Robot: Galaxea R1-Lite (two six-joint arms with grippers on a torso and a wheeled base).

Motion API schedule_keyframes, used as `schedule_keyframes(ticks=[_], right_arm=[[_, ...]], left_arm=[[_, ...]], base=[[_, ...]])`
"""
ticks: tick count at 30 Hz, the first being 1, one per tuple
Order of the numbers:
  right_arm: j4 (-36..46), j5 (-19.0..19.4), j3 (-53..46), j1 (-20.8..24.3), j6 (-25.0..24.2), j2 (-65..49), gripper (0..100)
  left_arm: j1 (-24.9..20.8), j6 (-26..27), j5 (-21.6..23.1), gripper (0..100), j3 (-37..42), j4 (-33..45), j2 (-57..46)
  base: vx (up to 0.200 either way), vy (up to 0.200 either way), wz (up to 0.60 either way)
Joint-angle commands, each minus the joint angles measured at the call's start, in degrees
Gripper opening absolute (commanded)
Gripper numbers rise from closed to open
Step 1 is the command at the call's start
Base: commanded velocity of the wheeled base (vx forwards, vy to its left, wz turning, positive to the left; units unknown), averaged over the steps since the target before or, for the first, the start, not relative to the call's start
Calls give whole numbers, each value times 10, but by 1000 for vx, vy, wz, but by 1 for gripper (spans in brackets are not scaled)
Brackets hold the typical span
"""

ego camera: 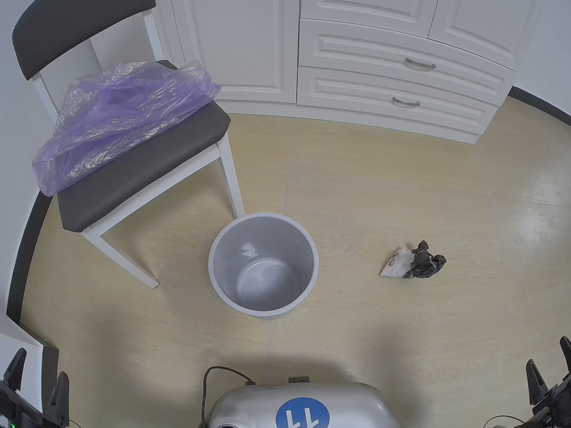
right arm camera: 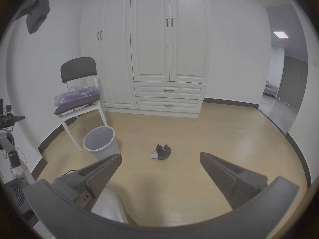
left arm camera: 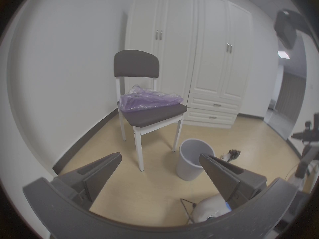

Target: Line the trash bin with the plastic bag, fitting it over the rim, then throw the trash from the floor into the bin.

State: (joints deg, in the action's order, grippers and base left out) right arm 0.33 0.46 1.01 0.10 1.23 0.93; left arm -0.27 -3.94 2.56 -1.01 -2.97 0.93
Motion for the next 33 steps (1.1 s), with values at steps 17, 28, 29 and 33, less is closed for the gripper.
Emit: schedule_keyframes(ticks=[17,28,29,33], right_arm=[[-2,5,-10,-1,7,-9,100],[-9,-1,-10,0,-9,-9,100],[-25,2,-5,0,4,-9,100],[-104,31,43,-6,43,12,100]], left_arm=[[0,46,-17,100,9,36,-9],[0,46,-16,100,10,28,-9],[0,50,-16,100,10,27,-9],[0,49,-16,100,10,26,-9]], base=[[0,0,0],[0,0,0],[0,0,0],[0,0,0]])
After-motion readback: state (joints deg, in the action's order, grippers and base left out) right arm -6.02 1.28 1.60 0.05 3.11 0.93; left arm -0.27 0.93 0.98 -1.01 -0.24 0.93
